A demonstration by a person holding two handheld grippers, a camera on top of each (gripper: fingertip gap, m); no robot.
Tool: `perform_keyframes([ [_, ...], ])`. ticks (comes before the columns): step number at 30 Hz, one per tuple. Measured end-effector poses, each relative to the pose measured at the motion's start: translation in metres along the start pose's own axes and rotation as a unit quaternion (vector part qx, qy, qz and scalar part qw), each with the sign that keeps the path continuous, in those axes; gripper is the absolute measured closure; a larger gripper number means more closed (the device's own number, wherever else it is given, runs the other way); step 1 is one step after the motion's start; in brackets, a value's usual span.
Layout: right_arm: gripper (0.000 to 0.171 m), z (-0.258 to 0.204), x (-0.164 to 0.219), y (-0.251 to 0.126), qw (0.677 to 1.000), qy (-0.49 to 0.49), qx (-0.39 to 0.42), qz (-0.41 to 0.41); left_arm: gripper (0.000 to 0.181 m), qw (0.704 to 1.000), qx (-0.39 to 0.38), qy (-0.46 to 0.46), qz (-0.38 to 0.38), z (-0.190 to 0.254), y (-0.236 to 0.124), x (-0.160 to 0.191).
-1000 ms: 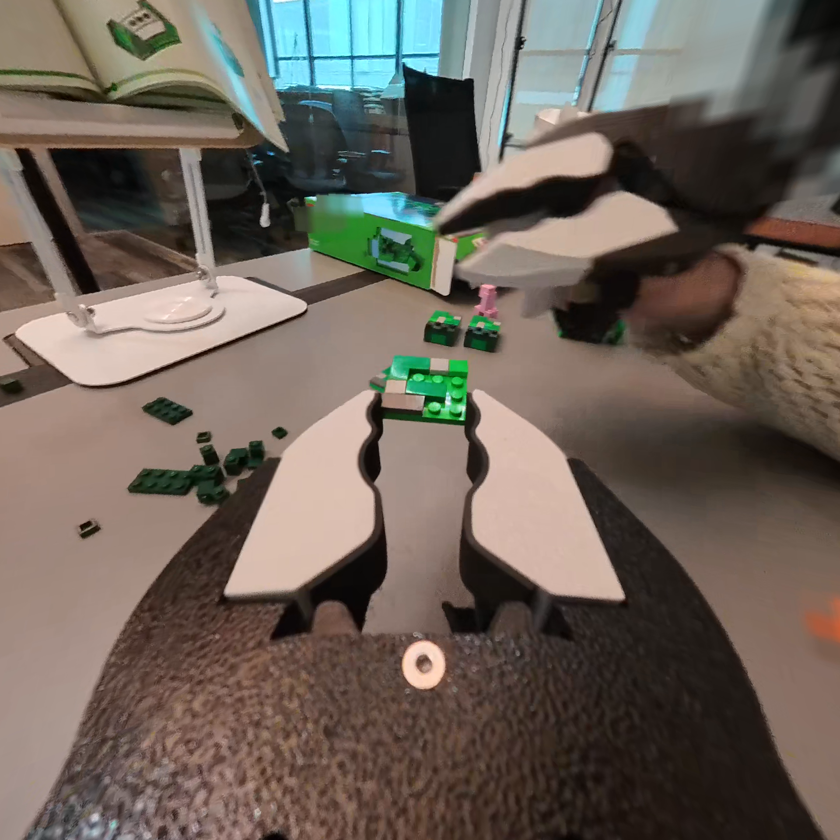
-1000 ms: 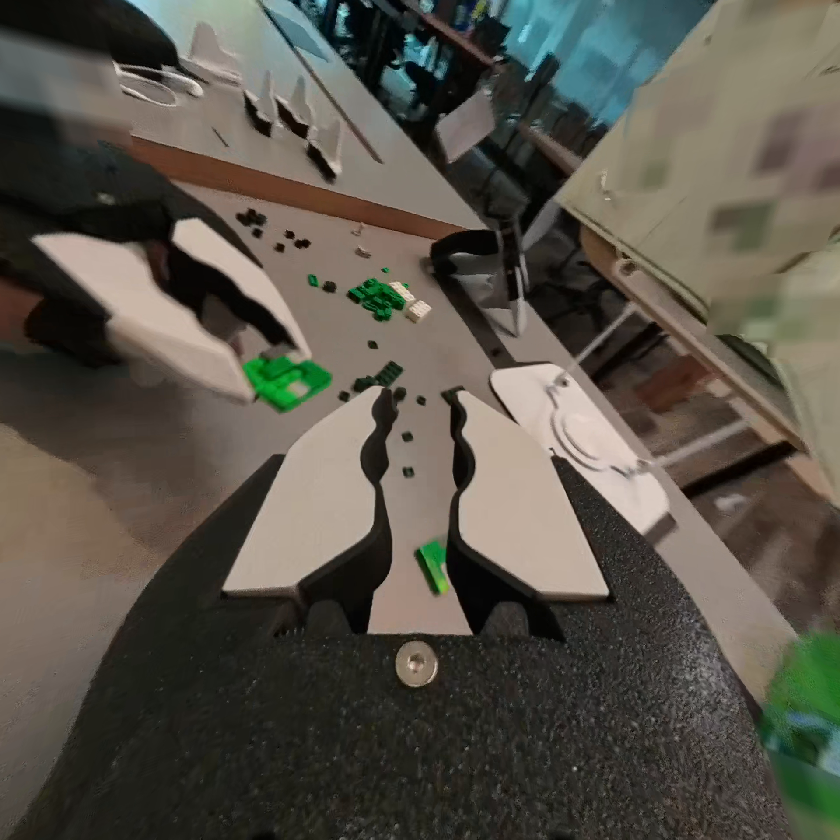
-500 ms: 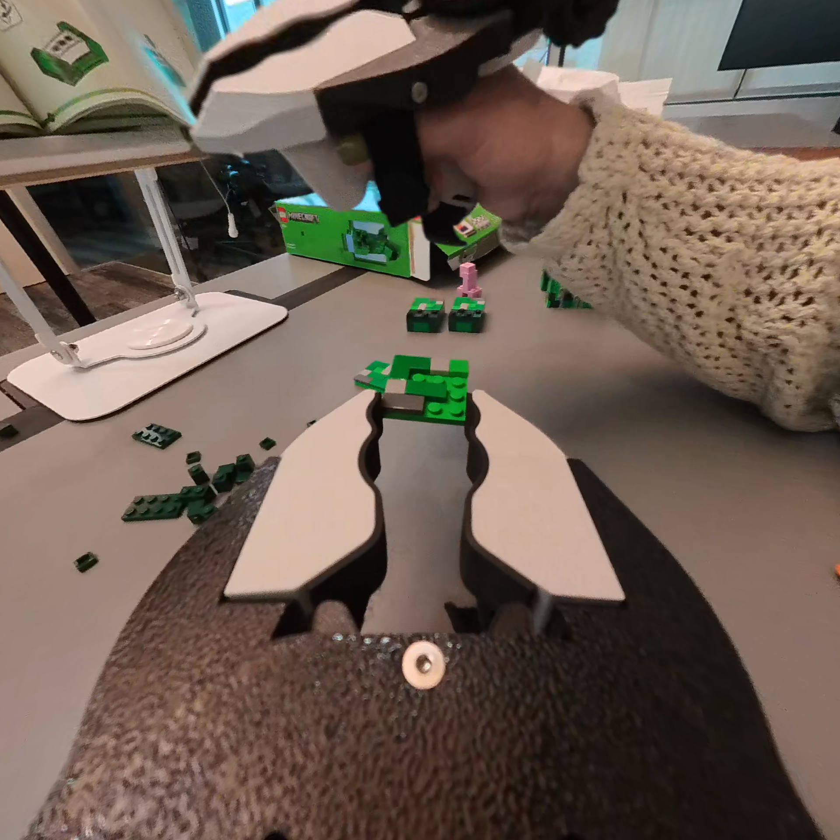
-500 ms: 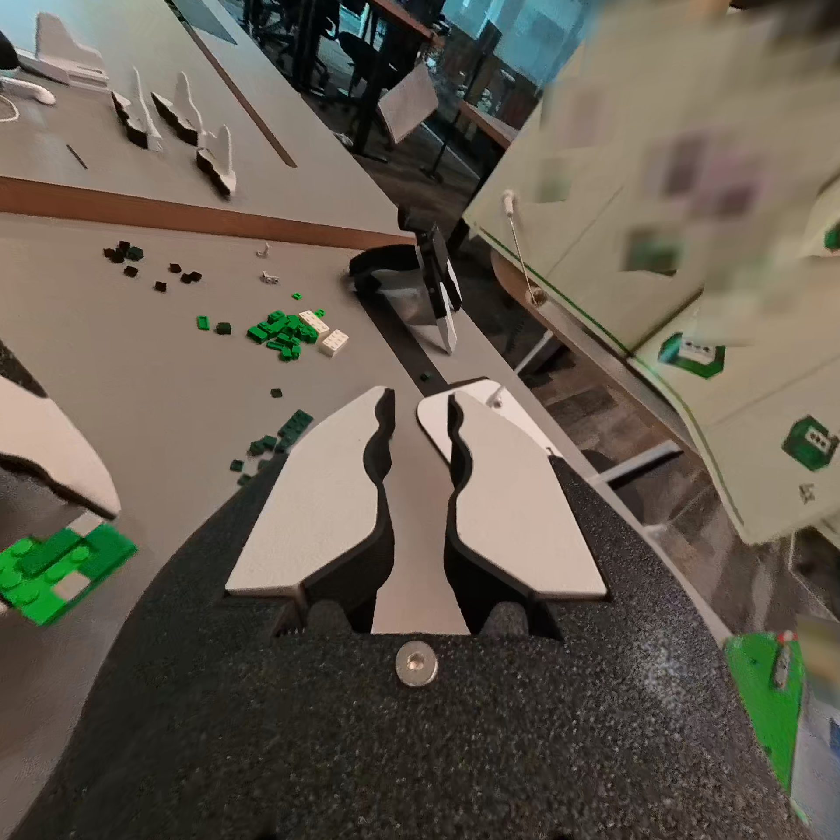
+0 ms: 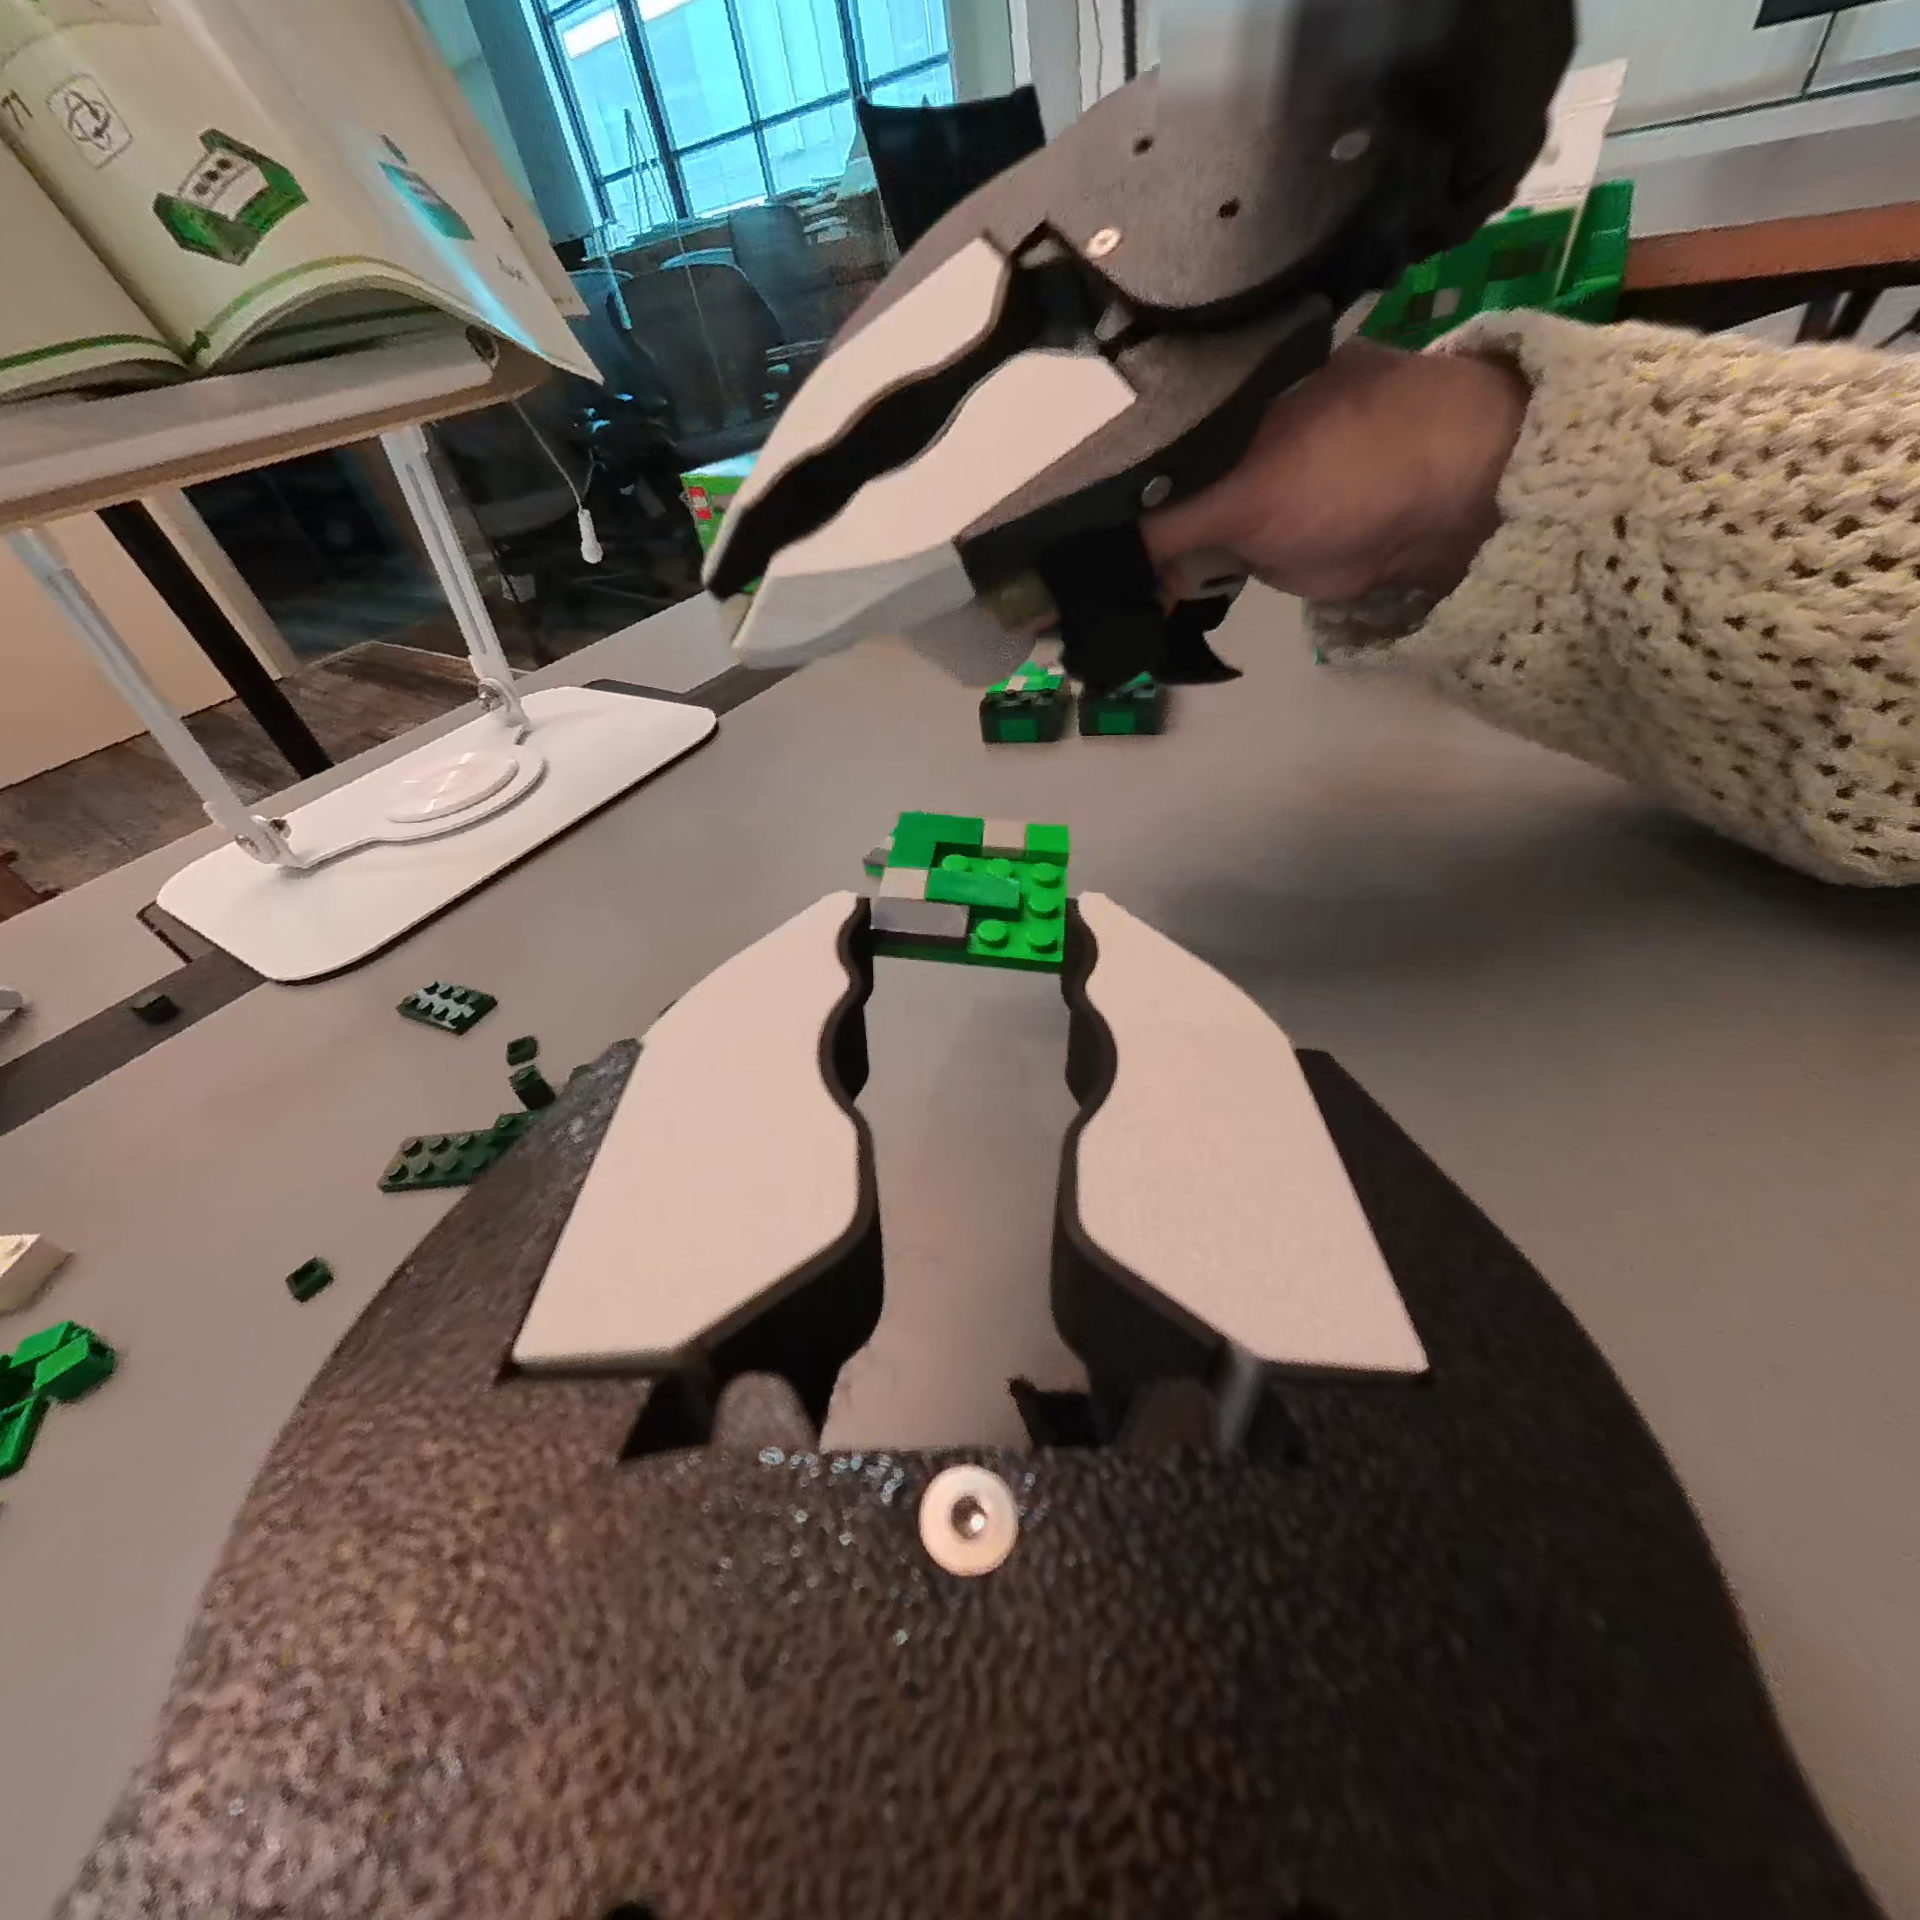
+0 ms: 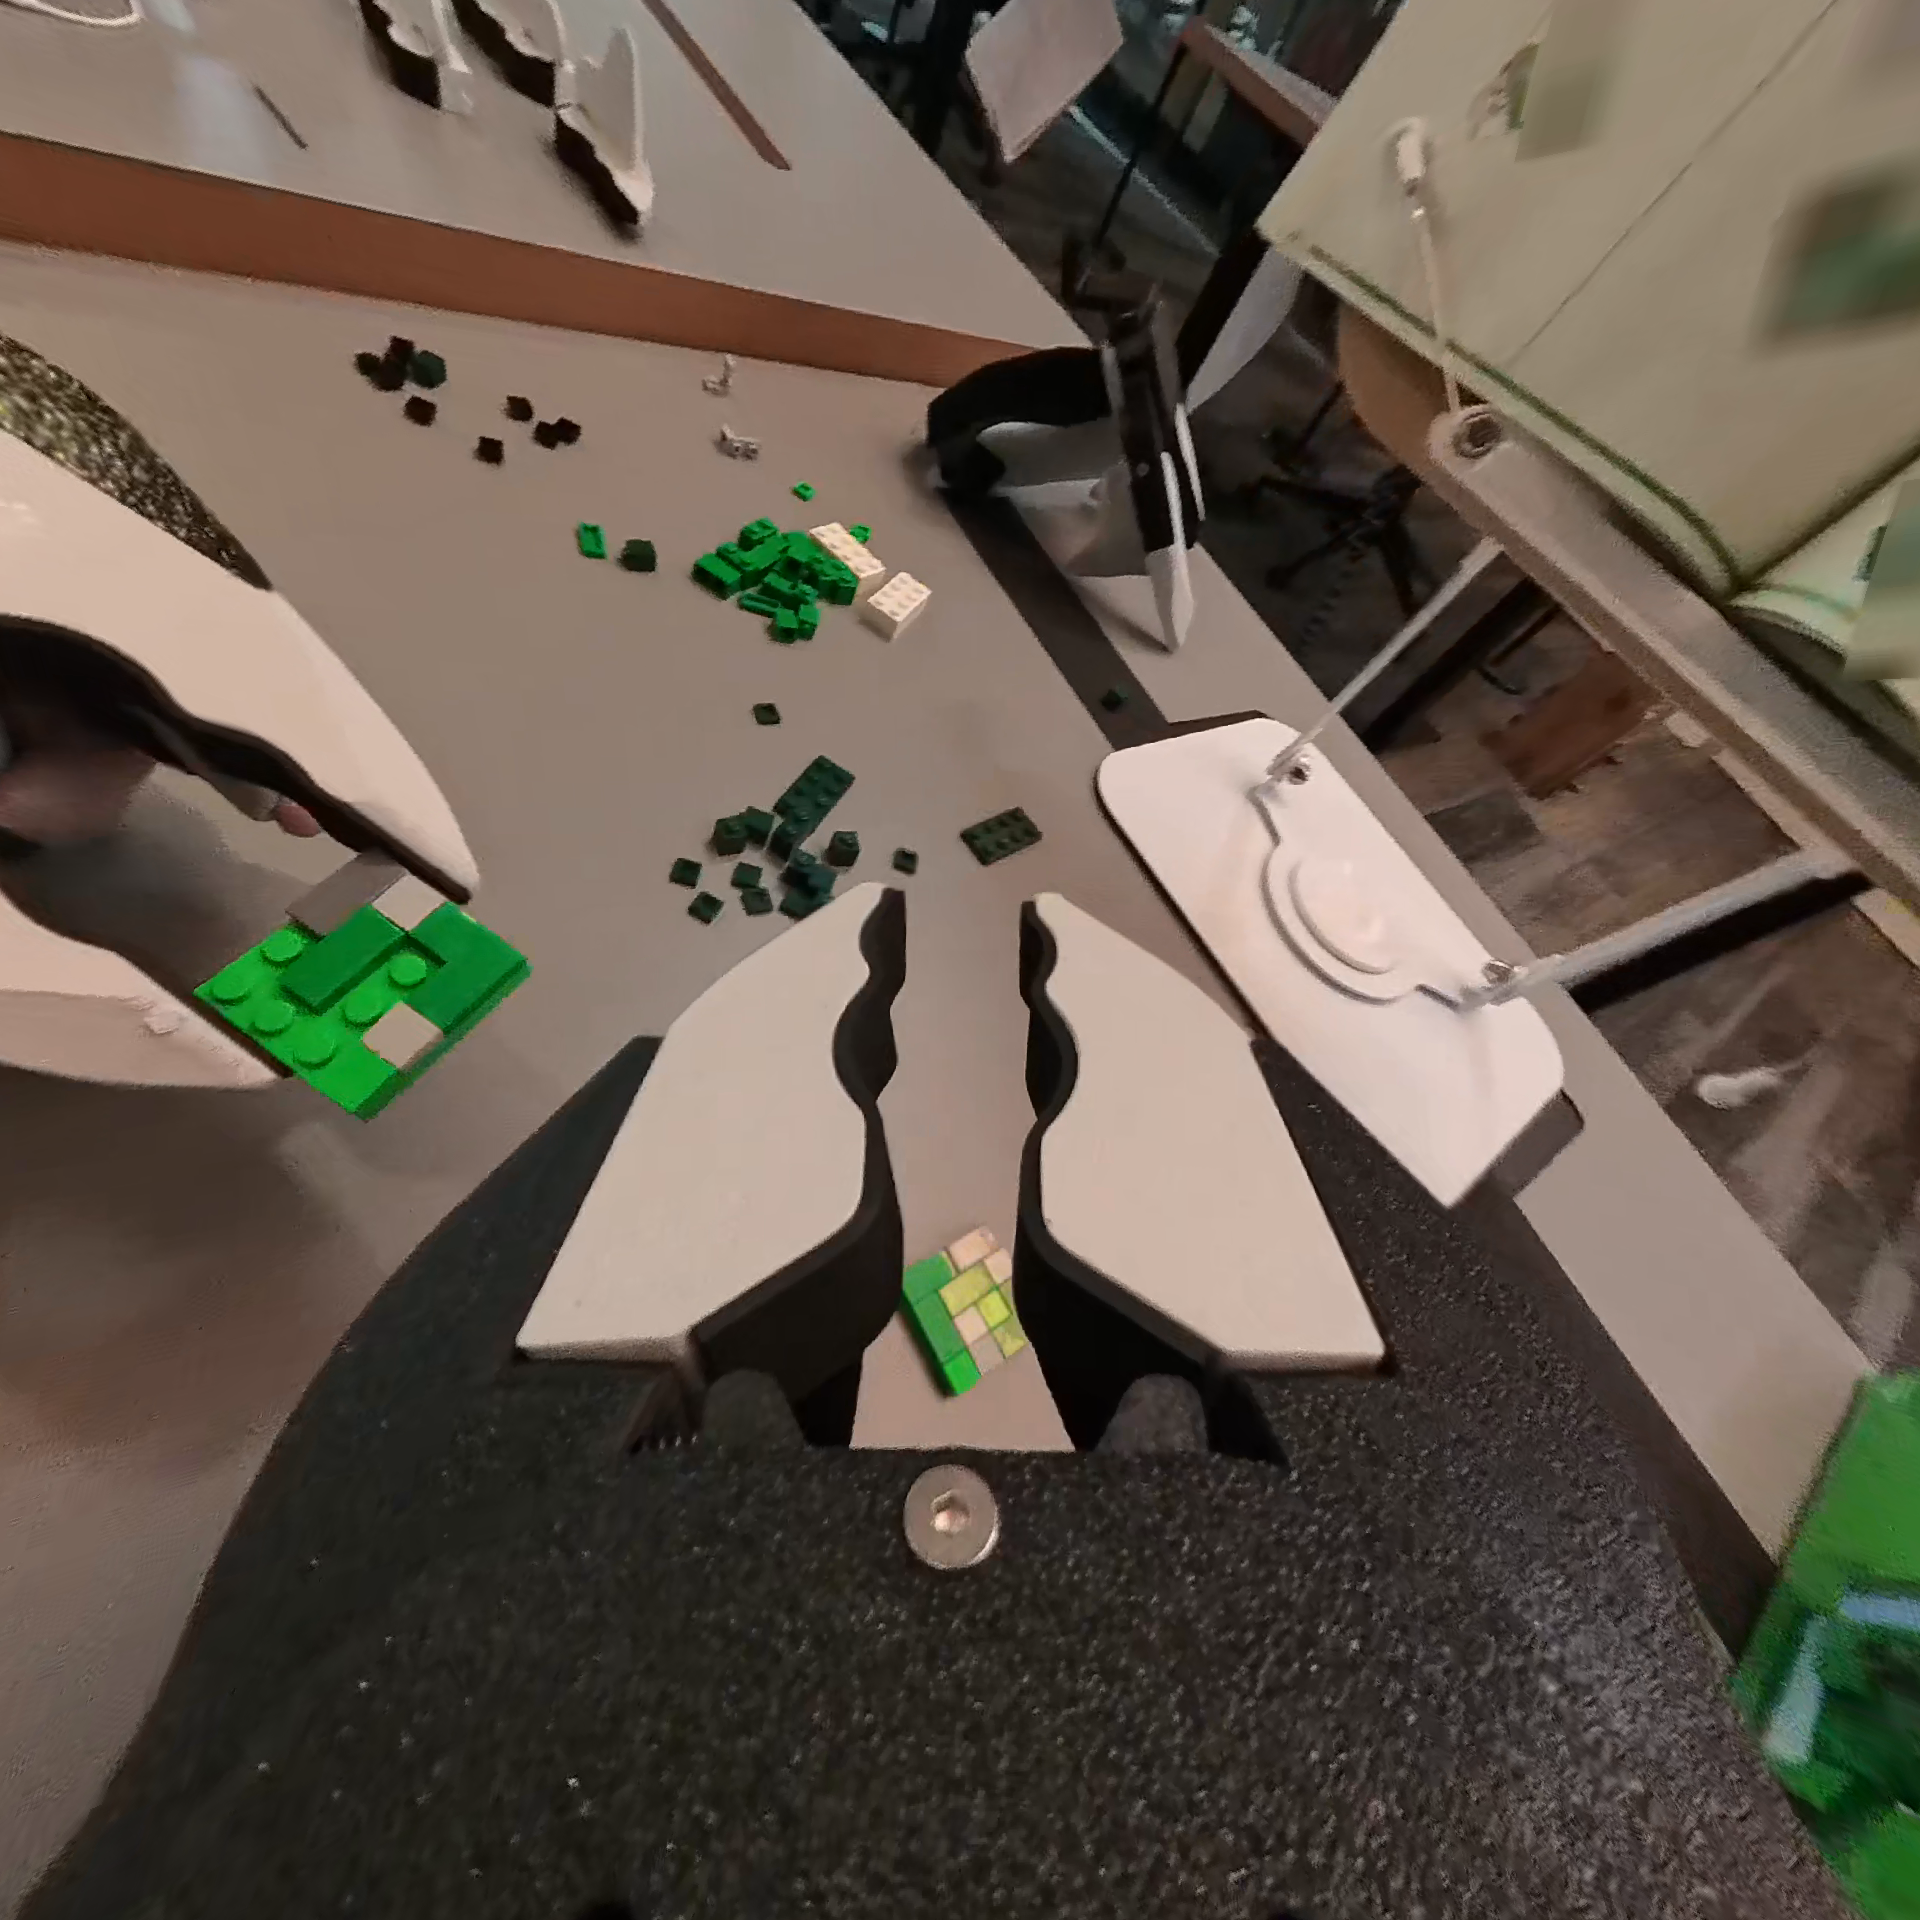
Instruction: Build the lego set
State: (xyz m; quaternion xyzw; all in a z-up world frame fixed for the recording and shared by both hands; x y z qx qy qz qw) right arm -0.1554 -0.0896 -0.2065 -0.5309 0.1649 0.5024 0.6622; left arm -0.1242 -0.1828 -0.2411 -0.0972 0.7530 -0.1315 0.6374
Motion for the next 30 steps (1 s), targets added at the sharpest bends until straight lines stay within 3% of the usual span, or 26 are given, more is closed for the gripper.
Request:
perform_keyframes([
  [3,0.151,-0.006,-0.010,0.015,0.999,-0.017,-0.043,-0.006,0.147,1.000,0.002,0.016,0.000,0.005,0.001,0.000],
  [7,0.148,-0.021,-0.027,0.063,0.989,-0.083,-0.114,-0.049,0.147,0.998,-0.005,0.054,0.008,0.012,0.002,-0.002],
  [10,0.152,-0.041,-0.050,0.096,0.969,-0.121,-0.205,-0.067,0.147,0.998,-0.011,0.067,0.008,0.014,0.002,-0.002],
  [14,0.152,-0.066,-0.074,0.137,0.930,-0.080,-0.320,-0.160,0.147,0.998,-0.015,0.067,0.010,0.014,0.002,-0.002],
  [16,0.156,-0.070,-0.079,0.156,0.915,-0.083,-0.341,-0.201,0.147,0.998,-0.016,0.064,0.009,0.013,0.001,-0.002],
  [20,0.159,-0.081,-0.079,0.173,0.884,-0.185,-0.378,-0.205,0.147,0.998,-0.017,0.060,0.007,0.011,0.001,-0.002],
  [23,0.156,-0.102,-0.077,0.177,0.867,-0.165,-0.414,-0.222,0.147,0.998,-0.018,0.058,0.006,0.011,0.001,-0.001],
  [30,0.160,-0.130,-0.074,0.195,0.905,-0.164,-0.342,-0.195,0.147,0.998,-0.026,0.054,0.020,0.009,-0.002,-0.005],
])
Point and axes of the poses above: each gripper's, where its closed fingertips meet, y out along the fingers, x out of its underside, z = x × y across the jaws, the point moved 2 cm from there along -y, back along the fingers, and after that the axes turned 11 degrees about -z, right-handed, at the moved point
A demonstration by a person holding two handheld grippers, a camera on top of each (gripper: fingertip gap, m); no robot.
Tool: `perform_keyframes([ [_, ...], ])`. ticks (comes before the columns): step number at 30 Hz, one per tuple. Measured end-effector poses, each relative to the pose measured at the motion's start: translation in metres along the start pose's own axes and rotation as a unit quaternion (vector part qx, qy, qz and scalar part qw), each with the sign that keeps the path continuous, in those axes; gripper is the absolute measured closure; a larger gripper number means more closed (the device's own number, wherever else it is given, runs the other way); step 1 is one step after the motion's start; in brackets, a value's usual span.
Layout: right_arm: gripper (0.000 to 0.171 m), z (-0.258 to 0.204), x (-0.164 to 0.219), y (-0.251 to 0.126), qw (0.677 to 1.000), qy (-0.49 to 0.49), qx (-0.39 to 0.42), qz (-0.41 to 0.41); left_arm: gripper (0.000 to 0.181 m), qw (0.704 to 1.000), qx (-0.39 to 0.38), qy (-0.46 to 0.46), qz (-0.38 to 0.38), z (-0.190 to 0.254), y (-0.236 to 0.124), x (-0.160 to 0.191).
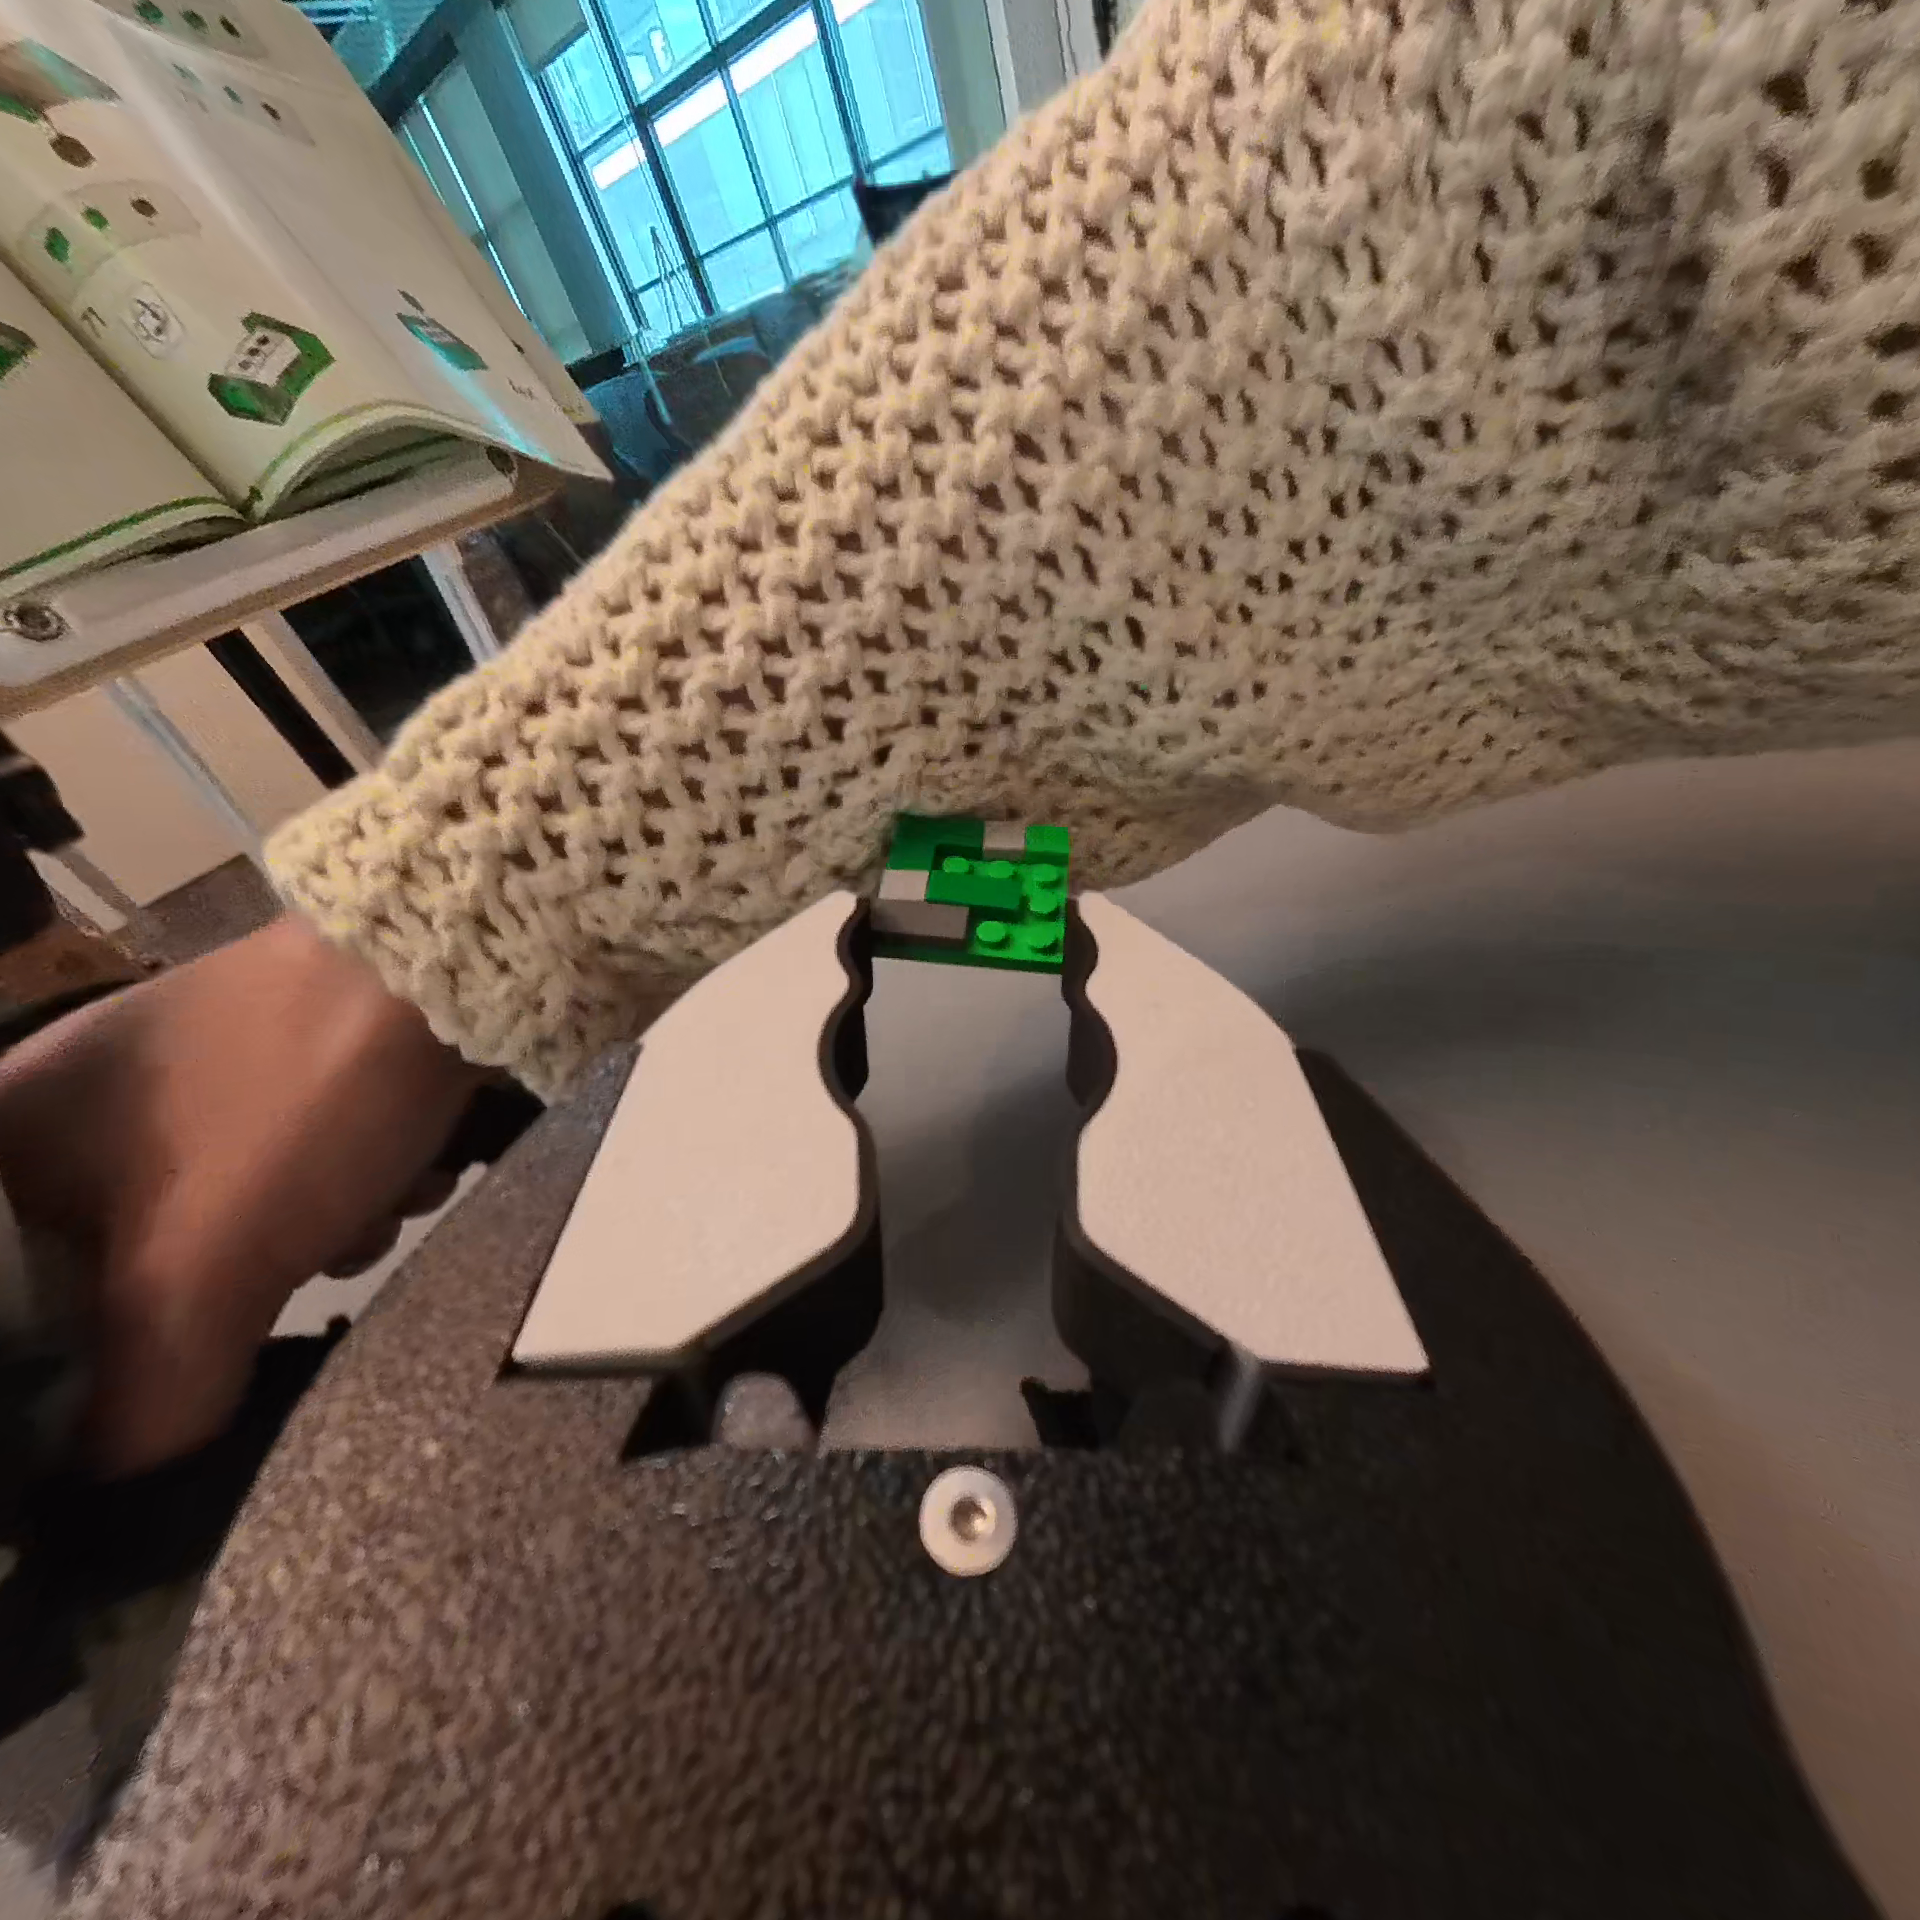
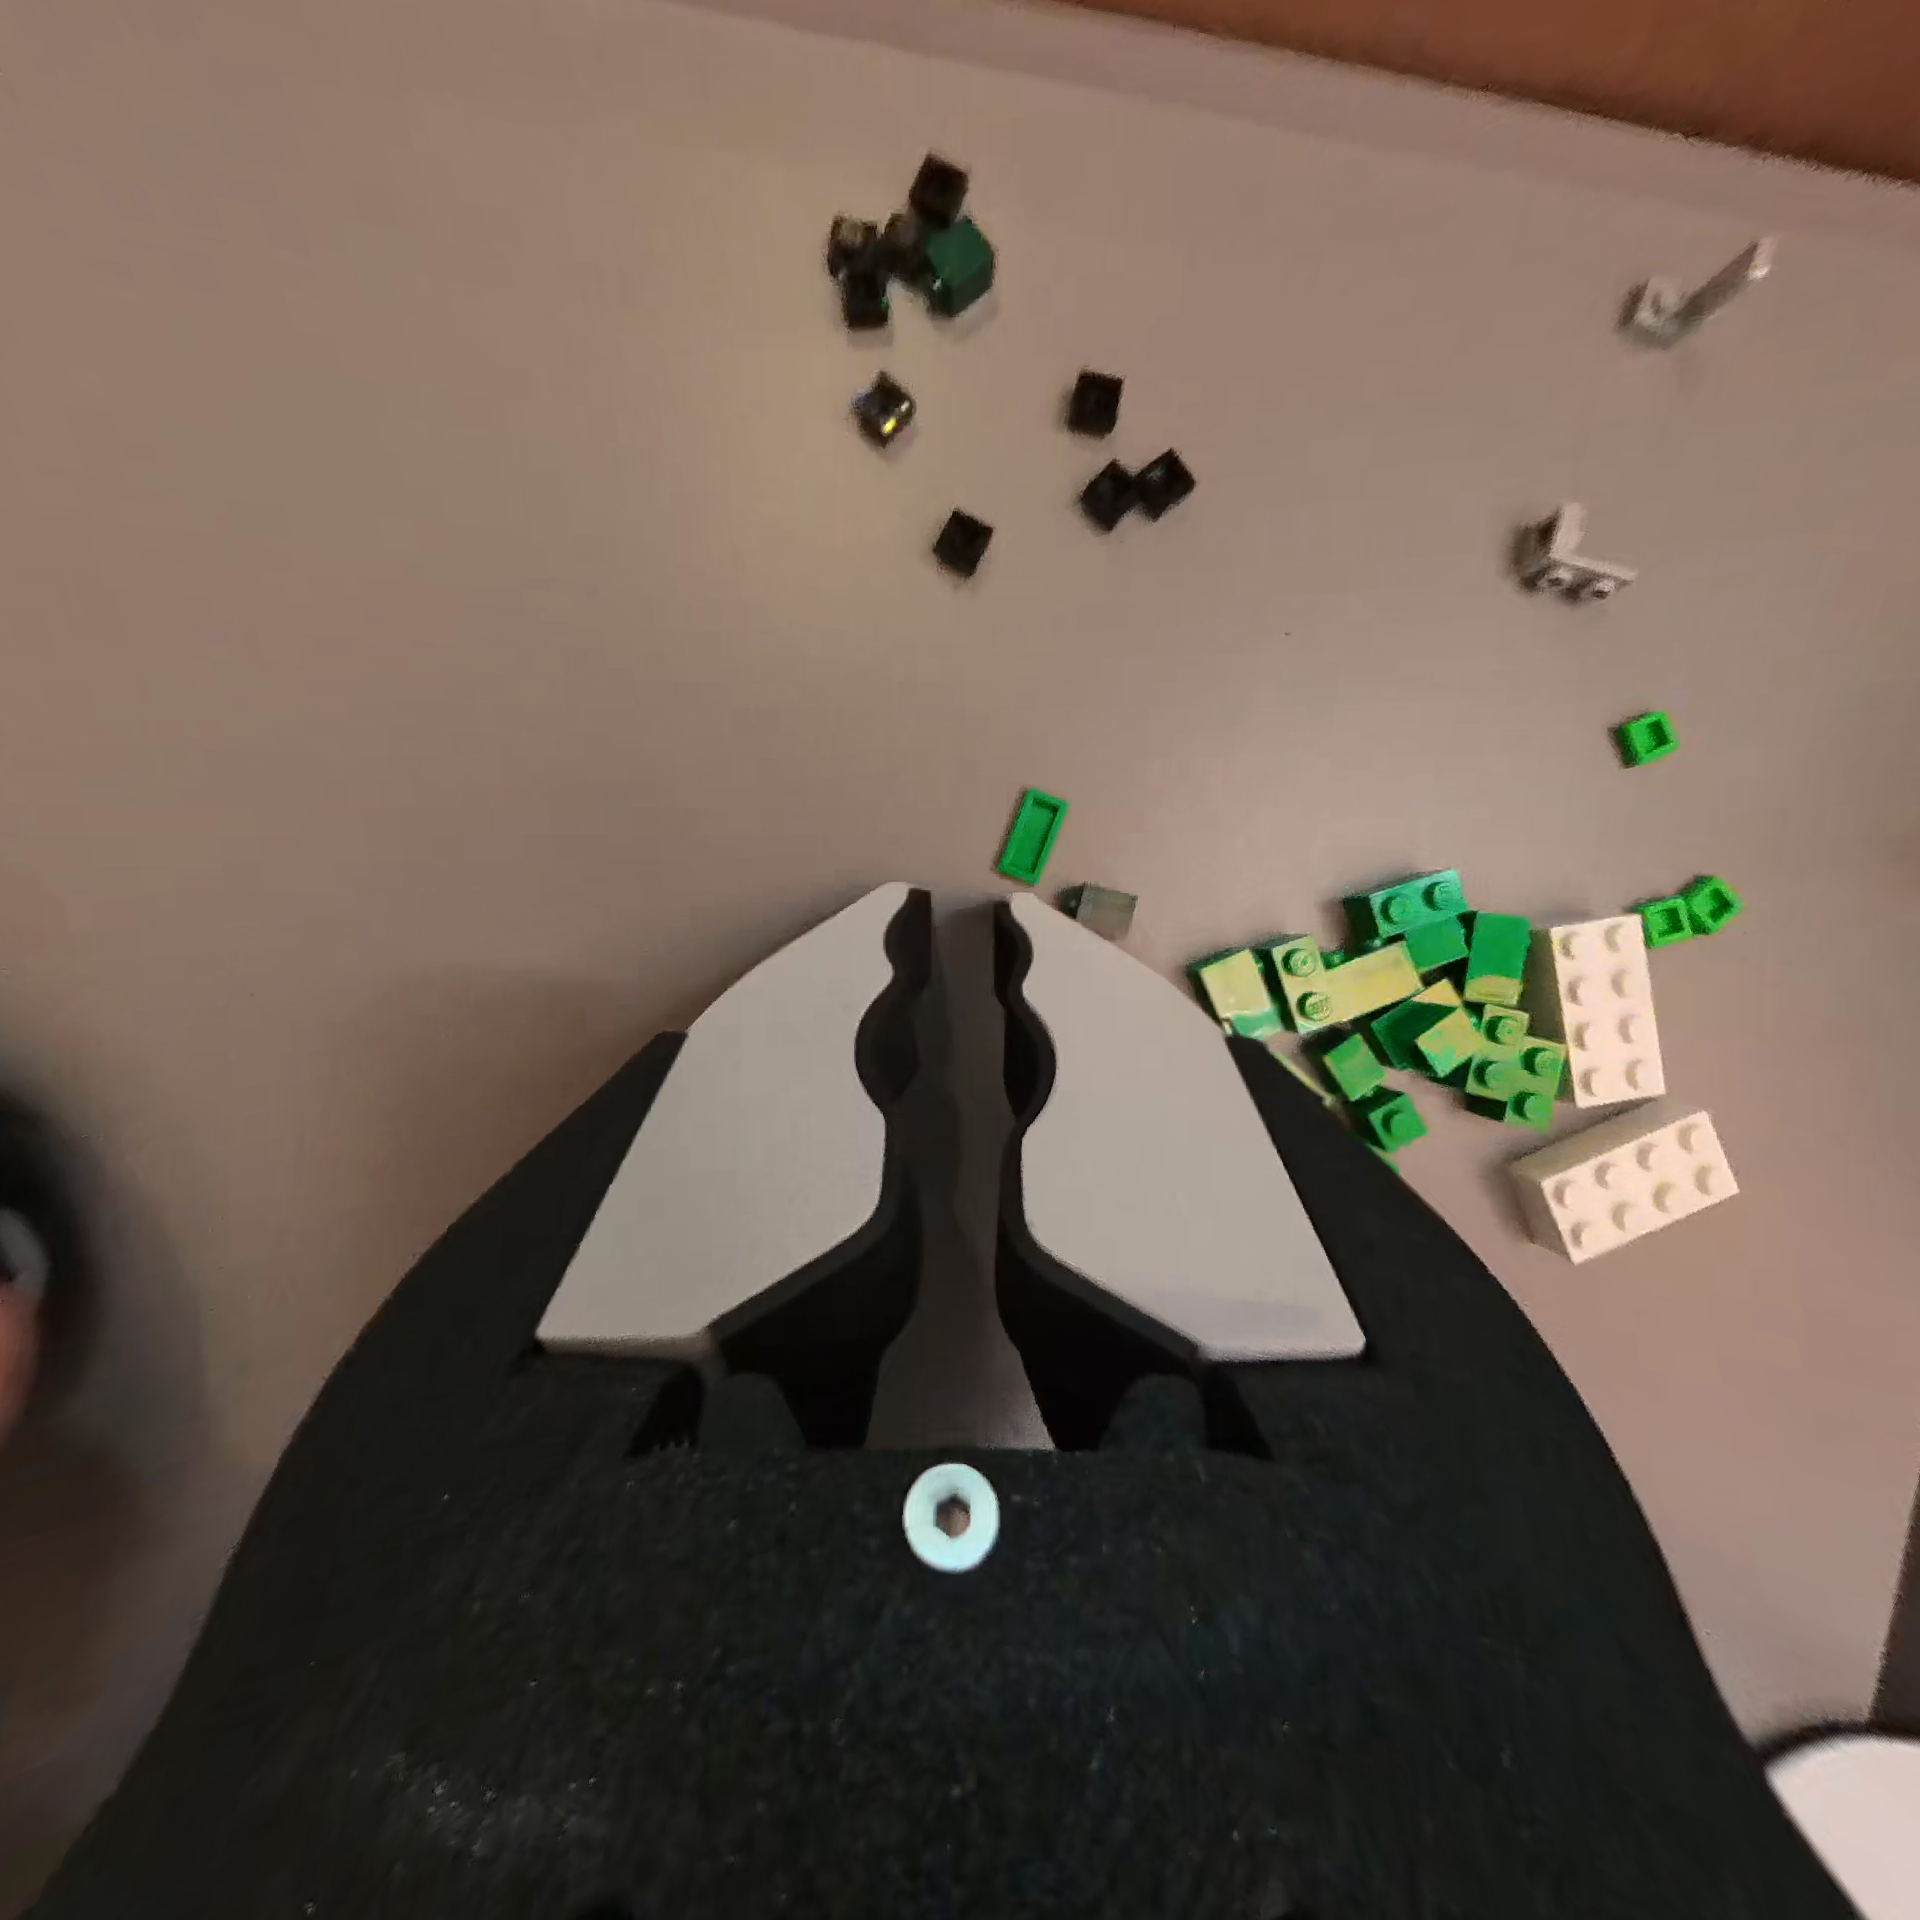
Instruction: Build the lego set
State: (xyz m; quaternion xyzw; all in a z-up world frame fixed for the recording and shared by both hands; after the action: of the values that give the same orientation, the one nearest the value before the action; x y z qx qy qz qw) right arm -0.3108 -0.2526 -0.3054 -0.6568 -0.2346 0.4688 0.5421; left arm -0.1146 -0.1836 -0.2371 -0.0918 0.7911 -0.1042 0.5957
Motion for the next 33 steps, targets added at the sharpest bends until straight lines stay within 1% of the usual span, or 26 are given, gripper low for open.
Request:
perform_keyframes([
  [3,0.157,0.006,-0.004,0.003,1.000,0.019,0.017,0.006,0.147,1.000,-0.002,0.004,-0.005,0.001,0.001,0.001],
  [9,0.155,0.013,-0.010,0.005,0.999,0.029,0.020,0.006,0.147,1.000,-0.004,0.006,-0.009,-0.001,0.001,0.002],
  [12,0.154,0.017,-0.012,0.002,1.000,-0.002,0.025,0.001,0.147,1.000,-0.003,0.001,-0.008,-0.001,0.001,0.002],
  [15,0.156,0.006,-0.015,-0.005,0.997,-0.066,-0.037,0.010,0.147,1.000,0.001,0.001,-0.006,0.000,0.001,0.001],
  [18,0.153,0.009,-0.013,-0.007,0.991,-0.127,-0.048,-0.008,0.147,1.000,0.003,0.009,-0.009,0.002,0.002,0.002],
  [23,0.151,0.020,-0.014,0.002,0.985,-0.156,-0.054,-0.059,0.147,1.000,0.000,0.014,-0.012,0.002,0.002,0.002],
  [26,0.152,0.015,-0.018,0.006,0.980,-0.167,-0.082,-0.073,0.147,1.000,0.004,0.009,-0.011,0.002,0.003,0.002],
  [29,0.156,0.017,-0.021,0.008,0.976,-0.181,-0.073,-0.095,0.147,1.000,0.004,0.012,-0.012,0.002,0.003,0.002],
  [30,0.163,0.018,-0.022,0.009,0.975,-0.183,-0.067,-0.102,0.147,1.000,0.003,0.012,-0.012,0.003,0.003,0.002],
  [33,0.164,0.018,-0.022,0.008,0.976,-0.176,-0.060,-0.111,0.147,1.000,0.005,0.008,-0.014,0.002,0.003,0.003],
])
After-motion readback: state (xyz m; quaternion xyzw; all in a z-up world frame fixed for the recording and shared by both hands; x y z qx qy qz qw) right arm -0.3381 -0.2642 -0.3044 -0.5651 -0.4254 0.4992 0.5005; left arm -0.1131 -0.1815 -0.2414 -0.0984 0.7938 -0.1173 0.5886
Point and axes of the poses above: each gripper's, where its closed fingertips meet, y out along the fingers, x out of its underside, z = x × y across the jaws, the point moved 2 cm from there along -y, back along the fingers, and after that the axes turned 11 degrees about -z, right-handed, at the moved point
